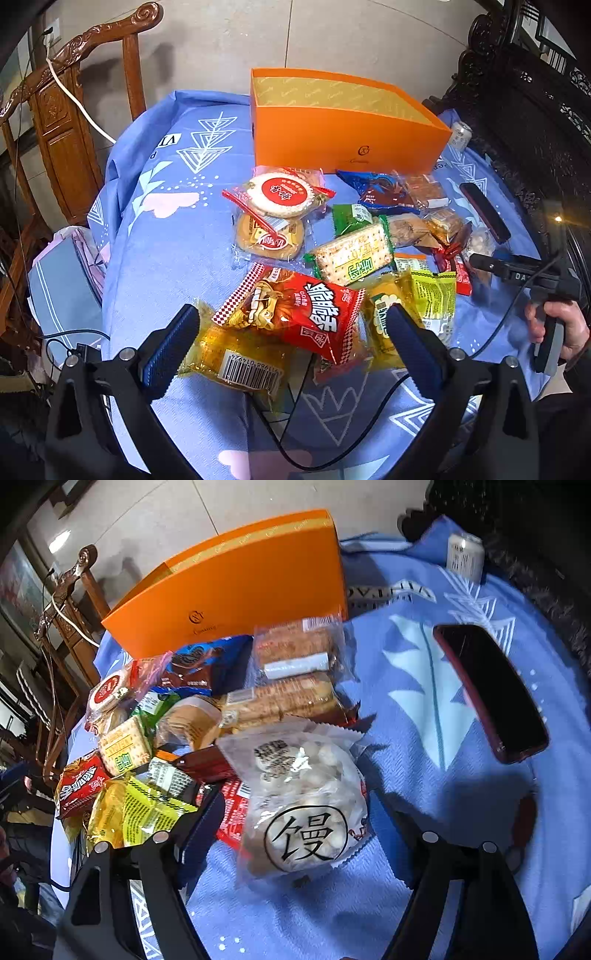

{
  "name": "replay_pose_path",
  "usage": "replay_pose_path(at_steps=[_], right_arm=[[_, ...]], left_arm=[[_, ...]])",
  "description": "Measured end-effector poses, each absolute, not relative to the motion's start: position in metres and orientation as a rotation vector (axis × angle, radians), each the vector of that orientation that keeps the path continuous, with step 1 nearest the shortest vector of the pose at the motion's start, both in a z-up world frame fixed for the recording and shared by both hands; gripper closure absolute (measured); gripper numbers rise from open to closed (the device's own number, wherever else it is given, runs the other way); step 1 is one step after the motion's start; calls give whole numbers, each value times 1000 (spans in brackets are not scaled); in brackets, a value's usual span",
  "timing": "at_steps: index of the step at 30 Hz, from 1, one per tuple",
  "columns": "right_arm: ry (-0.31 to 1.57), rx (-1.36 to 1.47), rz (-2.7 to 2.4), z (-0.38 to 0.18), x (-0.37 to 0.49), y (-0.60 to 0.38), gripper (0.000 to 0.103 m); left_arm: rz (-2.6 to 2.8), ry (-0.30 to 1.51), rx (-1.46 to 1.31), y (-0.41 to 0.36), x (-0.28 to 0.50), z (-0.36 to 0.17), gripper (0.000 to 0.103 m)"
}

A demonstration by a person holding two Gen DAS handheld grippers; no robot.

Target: Organize snacks

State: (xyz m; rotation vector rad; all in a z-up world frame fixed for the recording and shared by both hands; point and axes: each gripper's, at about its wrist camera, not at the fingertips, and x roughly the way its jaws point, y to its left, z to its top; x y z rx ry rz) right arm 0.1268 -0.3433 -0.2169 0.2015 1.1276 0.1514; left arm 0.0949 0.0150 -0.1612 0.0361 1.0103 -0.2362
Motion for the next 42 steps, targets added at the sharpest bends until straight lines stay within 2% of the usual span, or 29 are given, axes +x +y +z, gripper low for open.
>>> replay_pose_path(at_steps=[3, 5, 7, 10, 23, 34, 35, 37, 38, 42], right_arm=[[1149, 206, 146, -227, 130, -344, 38], [1139, 206, 144, -227, 129, -345, 41], [1134, 197, 139, -226, 127, -345, 51], [1117, 177, 124, -217, 123, -344, 59], [1037, 267, 158, -180, 96, -338, 61], [1048, 223, 157, -182, 97, -336, 62], [1045, 228, 157, -180, 97, -336, 62], [1033, 240, 153, -176, 97, -336, 62], [1031, 241, 151, -175, 97, -336, 62], [1025, 254, 154, -172, 97, -333, 62]], left_arm=[[-231, 1034, 47, 15, 98, -168, 4], [-233, 1049, 49, 14, 100, -174, 4], [-236, 1071, 44, 14, 103, -180, 4], [-248, 1091, 33, 13, 108, -188, 4], [-260, 1170, 109, -8, 135, -235, 4], [-286, 1177, 119, -9, 145, -254, 4], [-291, 1164, 105, -7, 144, -252, 5], [-297, 1136, 73, -3, 140, -247, 15], [-297, 1119, 57, 0, 139, -244, 30], [-309, 1116, 57, 4, 136, -241, 38]])
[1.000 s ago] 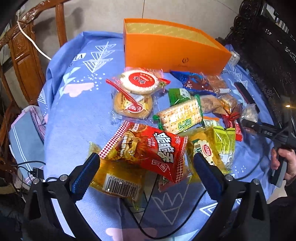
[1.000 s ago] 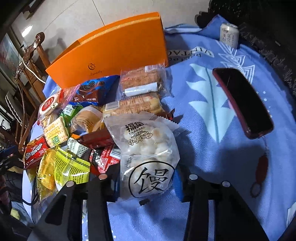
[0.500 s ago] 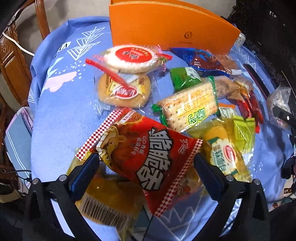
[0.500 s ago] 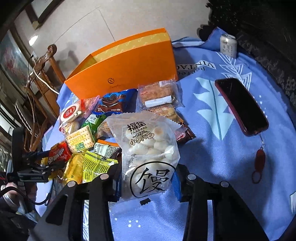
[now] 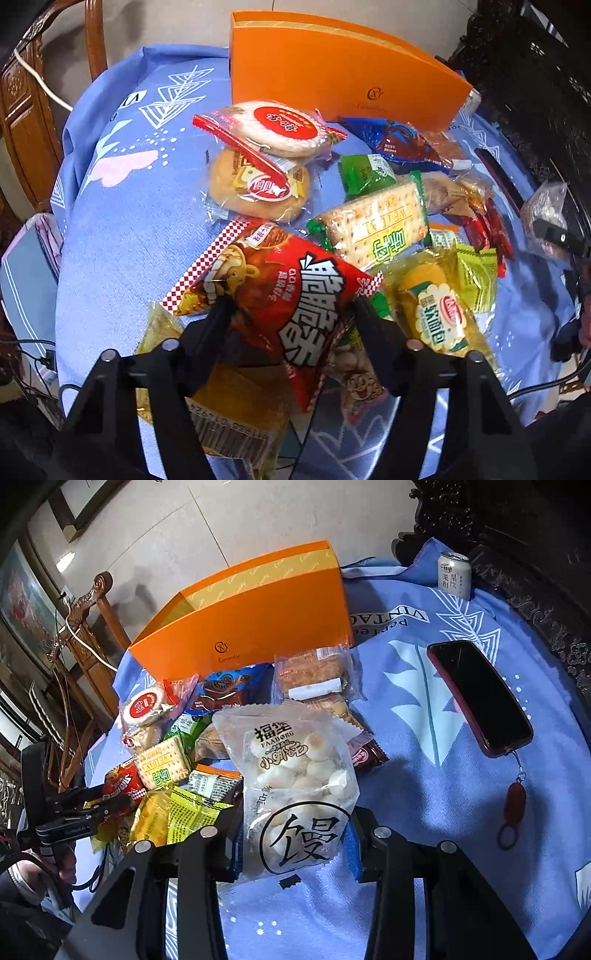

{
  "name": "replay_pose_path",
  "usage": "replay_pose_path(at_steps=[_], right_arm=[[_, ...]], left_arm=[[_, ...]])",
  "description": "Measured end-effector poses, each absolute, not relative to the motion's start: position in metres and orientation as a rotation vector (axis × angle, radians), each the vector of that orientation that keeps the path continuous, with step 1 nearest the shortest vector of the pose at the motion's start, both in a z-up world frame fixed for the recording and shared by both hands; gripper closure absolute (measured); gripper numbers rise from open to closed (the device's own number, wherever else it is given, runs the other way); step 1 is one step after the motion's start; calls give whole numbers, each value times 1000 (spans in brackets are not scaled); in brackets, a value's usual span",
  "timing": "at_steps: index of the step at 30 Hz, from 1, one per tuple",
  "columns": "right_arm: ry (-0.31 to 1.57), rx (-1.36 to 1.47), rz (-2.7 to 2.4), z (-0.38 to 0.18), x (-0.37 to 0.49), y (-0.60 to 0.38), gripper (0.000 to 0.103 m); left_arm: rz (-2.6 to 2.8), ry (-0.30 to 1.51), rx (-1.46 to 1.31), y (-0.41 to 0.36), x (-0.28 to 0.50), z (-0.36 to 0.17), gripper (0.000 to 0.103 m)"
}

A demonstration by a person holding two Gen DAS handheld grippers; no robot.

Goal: Organize snacks
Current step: 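Grasp the red chip bag with the left tool while the right tool holds the bun bag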

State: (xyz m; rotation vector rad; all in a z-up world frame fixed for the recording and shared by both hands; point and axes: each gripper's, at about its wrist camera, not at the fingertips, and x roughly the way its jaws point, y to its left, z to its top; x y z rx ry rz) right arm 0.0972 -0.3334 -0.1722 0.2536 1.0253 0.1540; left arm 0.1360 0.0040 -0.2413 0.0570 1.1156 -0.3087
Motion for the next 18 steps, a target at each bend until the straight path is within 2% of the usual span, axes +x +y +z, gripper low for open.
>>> replay_pose_path(at_steps=[3, 4, 6, 10, 12, 18], right_arm=[[1028, 258, 155, -172, 96, -332, 62], [1030, 259, 158, -172, 95, -331, 62], [1032, 258, 161, -172, 94, -329, 62], [1028, 274, 158, -171, 91, -331, 62], [1030, 296, 160, -171, 92, -333, 61], [1028, 290, 164, -169, 93, -331, 61]], left_arm=[[-317, 1121, 70, 3, 135, -242, 37], [-320, 1135, 63, 3, 137, -244, 34], [-305, 1179, 67, 3, 140, -251, 17], [-247, 1185, 115, 1, 138, -254, 12], [-233, 1187, 123, 5, 139, -258, 5], [-269, 1228, 28, 11, 162, -269, 4]])
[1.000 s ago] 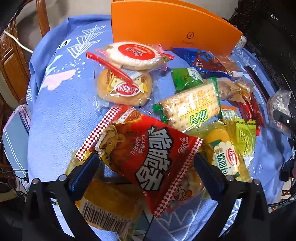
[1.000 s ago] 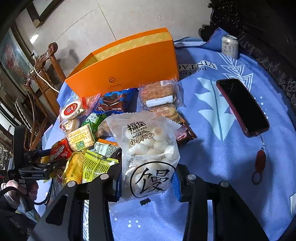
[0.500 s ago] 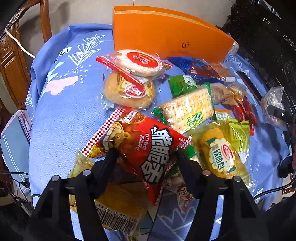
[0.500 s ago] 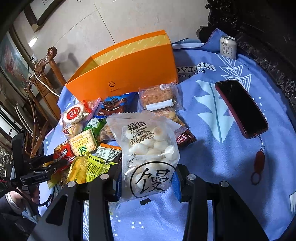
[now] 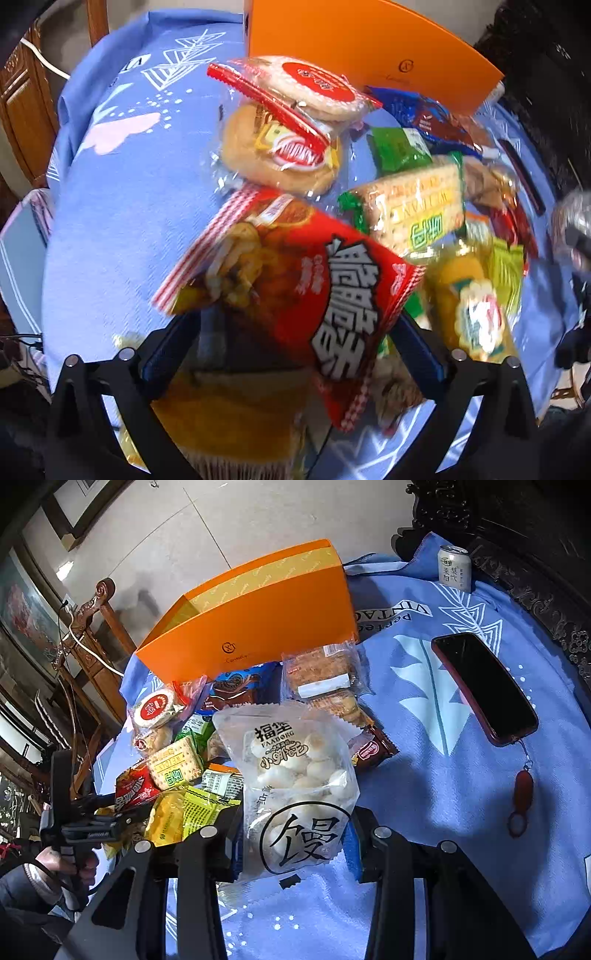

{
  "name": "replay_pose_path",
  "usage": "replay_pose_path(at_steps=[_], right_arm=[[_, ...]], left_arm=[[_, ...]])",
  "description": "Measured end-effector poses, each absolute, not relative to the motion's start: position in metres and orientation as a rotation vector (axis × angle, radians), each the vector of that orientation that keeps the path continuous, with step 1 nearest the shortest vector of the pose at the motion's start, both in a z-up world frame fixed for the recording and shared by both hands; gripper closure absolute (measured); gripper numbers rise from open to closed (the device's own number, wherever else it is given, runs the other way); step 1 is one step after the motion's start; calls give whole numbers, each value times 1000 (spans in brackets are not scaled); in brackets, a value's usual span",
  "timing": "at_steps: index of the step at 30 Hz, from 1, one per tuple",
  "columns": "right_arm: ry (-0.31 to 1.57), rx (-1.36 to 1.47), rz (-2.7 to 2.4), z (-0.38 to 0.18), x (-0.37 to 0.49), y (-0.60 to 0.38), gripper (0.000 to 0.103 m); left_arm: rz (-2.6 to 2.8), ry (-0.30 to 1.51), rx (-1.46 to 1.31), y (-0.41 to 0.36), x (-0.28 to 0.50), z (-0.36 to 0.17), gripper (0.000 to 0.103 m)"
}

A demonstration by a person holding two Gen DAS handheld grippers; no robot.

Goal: Organize snacks
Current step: 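Grasp the red chip bag with the left tool while the right tool holds the bun bag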

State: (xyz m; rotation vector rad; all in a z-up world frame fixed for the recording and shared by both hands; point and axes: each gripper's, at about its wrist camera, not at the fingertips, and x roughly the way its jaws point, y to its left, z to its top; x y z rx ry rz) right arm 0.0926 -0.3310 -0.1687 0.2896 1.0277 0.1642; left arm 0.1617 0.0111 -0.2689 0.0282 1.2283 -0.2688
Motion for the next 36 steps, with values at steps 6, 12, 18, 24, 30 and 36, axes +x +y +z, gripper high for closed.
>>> replay_pose_path(at_steps=[6, 12, 18, 24, 30, 36], right_arm=[[1023, 288, 150, -167, 92, -332, 61], [1034, 287, 147, -169, 92, -332, 61], [1035, 290, 153, -169, 93, -330, 61], [1042, 290, 151, -171, 93, -329, 61], [1043, 281, 152, -170, 93, -326, 61], [1050, 286, 145, -172, 93, -327, 61]], left_arm=[[-256, 1173, 114, 0, 164, -271, 16], [-253, 1129, 111, 9, 153, -263, 40], [-263, 1171, 19, 19, 147, -258, 37], [-263, 1192, -63, 21, 152, -243, 7], [-259, 1249, -91, 14, 166, -242, 5], [-266, 1244, -156, 22, 166, -239, 4]])
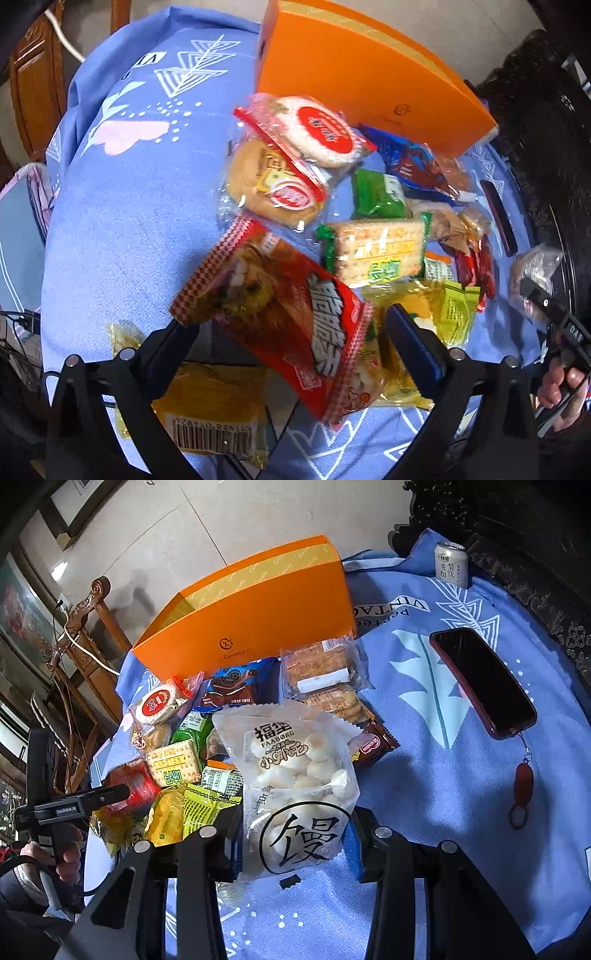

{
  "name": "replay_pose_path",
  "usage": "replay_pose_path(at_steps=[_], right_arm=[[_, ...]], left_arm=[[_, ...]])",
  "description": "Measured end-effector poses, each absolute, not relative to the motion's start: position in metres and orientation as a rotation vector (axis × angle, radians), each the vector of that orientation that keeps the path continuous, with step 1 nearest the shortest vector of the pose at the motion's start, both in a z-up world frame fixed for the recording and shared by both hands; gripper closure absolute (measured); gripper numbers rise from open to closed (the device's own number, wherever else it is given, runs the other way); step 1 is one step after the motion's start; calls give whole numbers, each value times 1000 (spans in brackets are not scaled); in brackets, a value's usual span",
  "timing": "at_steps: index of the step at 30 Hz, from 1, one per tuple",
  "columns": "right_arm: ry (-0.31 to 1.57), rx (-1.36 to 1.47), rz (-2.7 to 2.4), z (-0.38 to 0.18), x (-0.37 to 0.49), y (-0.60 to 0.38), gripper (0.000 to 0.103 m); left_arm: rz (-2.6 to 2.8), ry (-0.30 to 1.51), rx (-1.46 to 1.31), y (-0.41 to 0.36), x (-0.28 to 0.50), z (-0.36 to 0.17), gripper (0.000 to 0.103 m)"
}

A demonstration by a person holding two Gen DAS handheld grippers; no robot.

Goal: Organize snacks
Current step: 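Grasp the red chip bag with the left tool while the right tool holds the bun bag, then lift both bags and carry them over the orange box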

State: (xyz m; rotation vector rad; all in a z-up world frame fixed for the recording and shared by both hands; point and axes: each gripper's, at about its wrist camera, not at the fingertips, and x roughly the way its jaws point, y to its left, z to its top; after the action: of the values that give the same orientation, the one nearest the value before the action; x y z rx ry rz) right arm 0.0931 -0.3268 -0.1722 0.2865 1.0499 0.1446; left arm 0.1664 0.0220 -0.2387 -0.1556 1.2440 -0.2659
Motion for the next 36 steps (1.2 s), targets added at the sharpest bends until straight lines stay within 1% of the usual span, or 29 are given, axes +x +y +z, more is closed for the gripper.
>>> replay_pose_path(at_steps=[5, 7, 9, 13, 14, 18, 22, 28, 36], right_arm=[[1051, 279, 159, -171, 93, -323, 61], [1049, 281, 155, -171, 93, -324, 61], [1051, 285, 151, -171, 93, -324, 61], [1053, 285, 153, -171, 92, -324, 61], [1052, 285, 154, -171, 92, -324, 61], [1051, 286, 151, -171, 92, -324, 61], [1049, 279, 152, -170, 93, -323, 61], [1038, 262, 157, -166, 94, -321, 61], [981, 230, 190, -142, 98, -312, 61]], left_arm=[[-218, 1310, -158, 23, 180, -264, 4], [-237, 1273, -106, 16, 178, -265, 4], [-235, 1279, -30, 6, 178, -269, 4], [-215, 1239, 4, -3, 178, -271, 4], [-218, 1229, 11, -4, 176, -271, 6], [-240, 1191, -13, 0, 165, -264, 27], [-244, 1165, -24, 6, 154, -258, 30], [-250, 1093, -9, 10, 135, -232, 31], [-289, 952, 37, 5, 129, -170, 31]])
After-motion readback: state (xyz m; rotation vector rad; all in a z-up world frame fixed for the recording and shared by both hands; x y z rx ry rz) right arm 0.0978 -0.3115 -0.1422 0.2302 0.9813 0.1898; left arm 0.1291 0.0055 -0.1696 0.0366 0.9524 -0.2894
